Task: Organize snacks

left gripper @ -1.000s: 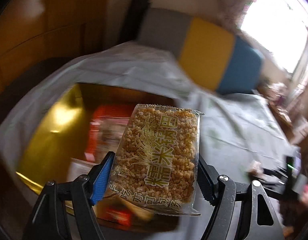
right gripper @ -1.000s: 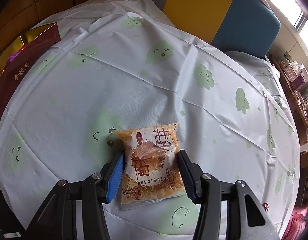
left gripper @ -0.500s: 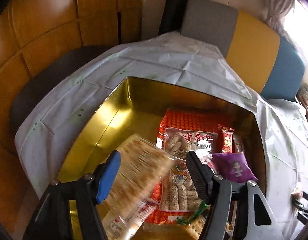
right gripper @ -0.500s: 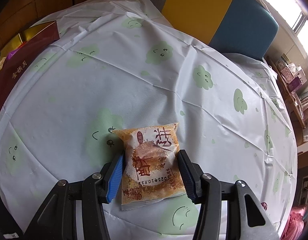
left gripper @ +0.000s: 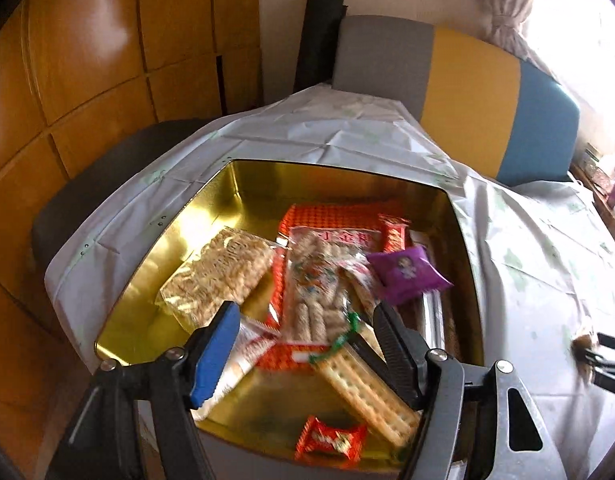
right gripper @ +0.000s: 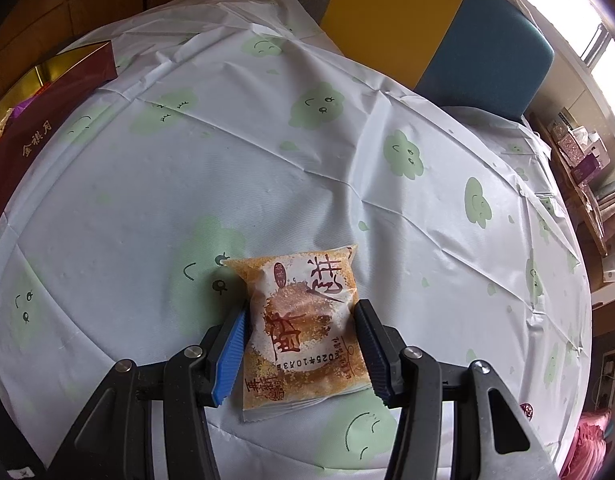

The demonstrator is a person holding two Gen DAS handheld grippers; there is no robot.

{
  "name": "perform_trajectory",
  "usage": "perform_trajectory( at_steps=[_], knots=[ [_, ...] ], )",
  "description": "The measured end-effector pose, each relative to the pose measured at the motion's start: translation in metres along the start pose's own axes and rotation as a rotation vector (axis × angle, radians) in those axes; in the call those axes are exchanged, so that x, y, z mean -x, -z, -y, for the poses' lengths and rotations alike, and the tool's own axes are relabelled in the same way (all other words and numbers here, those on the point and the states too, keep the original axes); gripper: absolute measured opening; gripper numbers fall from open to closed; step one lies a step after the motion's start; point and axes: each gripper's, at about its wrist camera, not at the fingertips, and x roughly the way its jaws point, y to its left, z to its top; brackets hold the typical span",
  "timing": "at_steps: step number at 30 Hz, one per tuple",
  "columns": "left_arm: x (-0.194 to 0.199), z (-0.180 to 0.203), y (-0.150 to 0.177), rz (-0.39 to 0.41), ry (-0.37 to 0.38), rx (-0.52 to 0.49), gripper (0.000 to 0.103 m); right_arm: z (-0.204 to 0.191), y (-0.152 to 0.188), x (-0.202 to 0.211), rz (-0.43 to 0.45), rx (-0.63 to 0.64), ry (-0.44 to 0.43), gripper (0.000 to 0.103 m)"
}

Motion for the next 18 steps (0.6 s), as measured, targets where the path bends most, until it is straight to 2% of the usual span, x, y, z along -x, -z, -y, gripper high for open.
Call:
perform_trajectory(
  at_steps=[12, 18],
  knots=[
    [0.021, 0.0, 0.021, 0.01, 0.03, -0.003, 0.072, 0.002, -0.002, 0.0, -0.03, -0.055, -0.006, 0.052],
    [0.027, -0.007, 0.023, 0.024, 0.032, 0.002, 0.072, -0.007, -0.01, 0.011, -0.015, -0.132, -0.097, 0.051]
  ],
)
